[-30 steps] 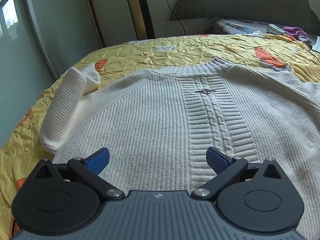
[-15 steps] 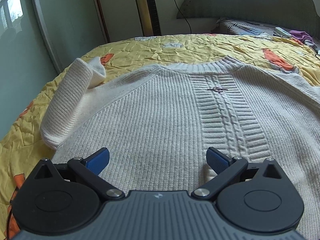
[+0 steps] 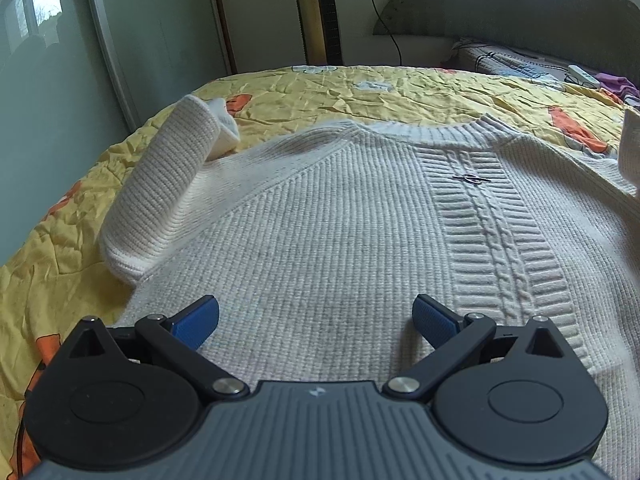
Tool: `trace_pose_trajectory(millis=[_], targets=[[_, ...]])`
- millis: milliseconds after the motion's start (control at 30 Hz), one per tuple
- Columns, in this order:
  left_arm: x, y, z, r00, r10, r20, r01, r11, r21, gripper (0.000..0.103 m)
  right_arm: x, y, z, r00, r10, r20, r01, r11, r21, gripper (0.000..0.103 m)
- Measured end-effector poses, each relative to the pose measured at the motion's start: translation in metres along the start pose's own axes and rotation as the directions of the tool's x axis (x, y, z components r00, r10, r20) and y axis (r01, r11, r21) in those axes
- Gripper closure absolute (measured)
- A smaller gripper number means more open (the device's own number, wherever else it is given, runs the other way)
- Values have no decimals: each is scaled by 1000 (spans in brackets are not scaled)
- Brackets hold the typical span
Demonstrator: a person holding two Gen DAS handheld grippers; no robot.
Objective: Fold small clothes
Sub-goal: 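Carry the held sleeve across the sweater body toward the other sleeve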
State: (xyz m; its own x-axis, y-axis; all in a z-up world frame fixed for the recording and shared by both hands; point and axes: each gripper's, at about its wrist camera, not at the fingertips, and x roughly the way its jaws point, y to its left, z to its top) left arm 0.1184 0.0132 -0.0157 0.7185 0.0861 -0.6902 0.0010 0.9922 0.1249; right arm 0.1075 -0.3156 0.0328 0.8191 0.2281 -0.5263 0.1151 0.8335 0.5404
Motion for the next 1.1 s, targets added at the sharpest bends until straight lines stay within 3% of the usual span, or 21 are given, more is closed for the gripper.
trace_pose_trajectory(millis=[333, 600, 1100], targets=[[1, 17, 0, 1000, 2, -7, -2, 999, -32, 0, 19, 47, -14, 1000, 28, -8, -29, 999, -43, 87], [0, 26, -3, 1000, 11, -1, -11, 999, -31, 0, 34, 69, -24, 998, 56, -10, -56, 998, -13, 87], [1, 59, -2, 998, 65, 7, -64, 996, -58, 0, 95, 127, -57, 996, 53, -73, -60, 994, -97, 87]])
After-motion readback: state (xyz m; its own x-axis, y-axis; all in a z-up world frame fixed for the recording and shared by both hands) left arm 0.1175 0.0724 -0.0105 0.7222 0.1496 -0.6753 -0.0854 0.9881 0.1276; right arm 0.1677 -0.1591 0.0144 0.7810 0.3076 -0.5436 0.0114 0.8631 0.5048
